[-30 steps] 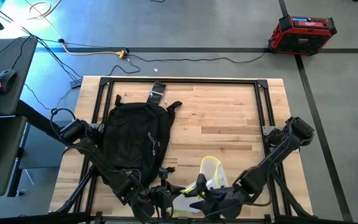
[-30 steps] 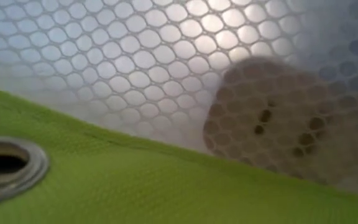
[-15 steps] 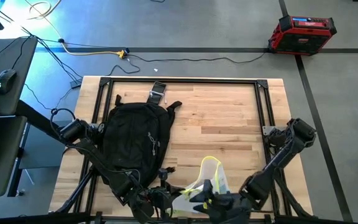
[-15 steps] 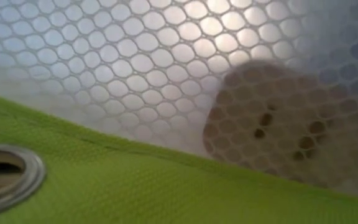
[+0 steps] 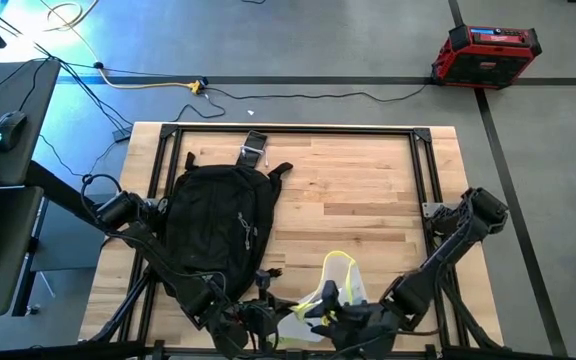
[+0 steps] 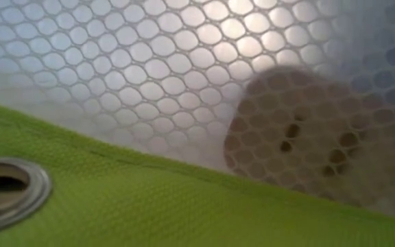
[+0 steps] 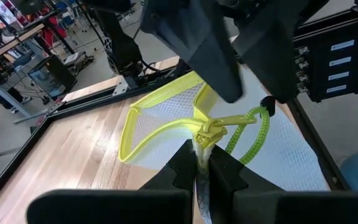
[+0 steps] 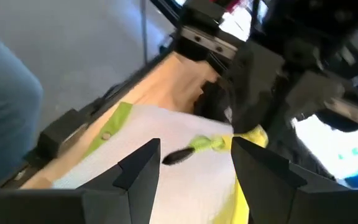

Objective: Unpack backpack
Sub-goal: Close the green zip bag

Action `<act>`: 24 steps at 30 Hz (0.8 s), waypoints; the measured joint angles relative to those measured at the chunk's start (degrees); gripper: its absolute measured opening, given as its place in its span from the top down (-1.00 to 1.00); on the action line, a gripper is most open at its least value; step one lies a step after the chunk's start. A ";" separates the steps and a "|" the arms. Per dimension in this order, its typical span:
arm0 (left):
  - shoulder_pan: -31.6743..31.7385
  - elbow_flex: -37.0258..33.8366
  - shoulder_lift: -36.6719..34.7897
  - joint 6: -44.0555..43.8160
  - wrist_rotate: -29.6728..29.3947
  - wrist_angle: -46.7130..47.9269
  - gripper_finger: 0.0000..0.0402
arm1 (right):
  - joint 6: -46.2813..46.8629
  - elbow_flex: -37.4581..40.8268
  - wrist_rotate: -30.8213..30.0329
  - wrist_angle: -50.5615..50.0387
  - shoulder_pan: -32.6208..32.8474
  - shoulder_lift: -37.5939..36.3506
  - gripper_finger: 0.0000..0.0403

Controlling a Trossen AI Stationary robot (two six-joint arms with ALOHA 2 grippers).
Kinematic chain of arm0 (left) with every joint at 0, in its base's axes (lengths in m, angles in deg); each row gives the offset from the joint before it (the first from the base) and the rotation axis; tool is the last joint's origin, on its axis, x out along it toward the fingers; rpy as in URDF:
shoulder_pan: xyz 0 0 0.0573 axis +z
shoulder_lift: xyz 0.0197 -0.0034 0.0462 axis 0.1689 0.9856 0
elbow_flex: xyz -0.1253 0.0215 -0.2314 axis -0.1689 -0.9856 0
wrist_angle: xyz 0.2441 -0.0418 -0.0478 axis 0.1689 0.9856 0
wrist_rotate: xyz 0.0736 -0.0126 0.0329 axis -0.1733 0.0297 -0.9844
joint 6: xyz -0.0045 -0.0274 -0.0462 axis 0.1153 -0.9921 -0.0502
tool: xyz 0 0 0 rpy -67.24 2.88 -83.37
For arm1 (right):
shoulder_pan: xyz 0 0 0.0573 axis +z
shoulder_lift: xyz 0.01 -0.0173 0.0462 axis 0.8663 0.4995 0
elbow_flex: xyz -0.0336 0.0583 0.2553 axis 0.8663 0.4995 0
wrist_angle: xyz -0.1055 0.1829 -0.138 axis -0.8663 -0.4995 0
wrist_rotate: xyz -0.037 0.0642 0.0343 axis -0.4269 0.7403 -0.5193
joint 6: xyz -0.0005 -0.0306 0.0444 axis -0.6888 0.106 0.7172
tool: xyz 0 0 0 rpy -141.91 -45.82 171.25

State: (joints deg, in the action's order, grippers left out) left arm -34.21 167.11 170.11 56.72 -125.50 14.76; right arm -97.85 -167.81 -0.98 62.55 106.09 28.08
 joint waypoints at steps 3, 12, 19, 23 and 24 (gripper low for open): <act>0.06 0.00 0.00 0.24 0.02 0.01 1.00 | 3.44 0.00 -3.14 -1.10 0.29 0.00 0.08; 0.19 0.02 -0.02 -0.03 0.06 0.00 1.00 | 17.37 0.00 -0.08 -1.78 -0.52 0.37 0.08; 0.32 0.02 -0.02 -0.05 0.04 0.07 1.00 | 21.15 0.00 0.99 -1.42 -1.77 2.14 0.08; 0.32 0.02 -0.02 -0.05 0.04 0.06 1.00 | 22.56 0.00 1.12 -0.91 -1.81 2.14 0.16; 0.32 0.02 -0.02 -0.05 0.06 0.03 1.00 | 22.50 0.00 1.47 -0.82 -1.81 2.14 0.19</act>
State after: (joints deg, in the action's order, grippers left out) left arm -33.89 167.13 170.09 56.67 -125.44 14.79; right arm -75.35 -167.81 0.49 61.73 104.28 30.23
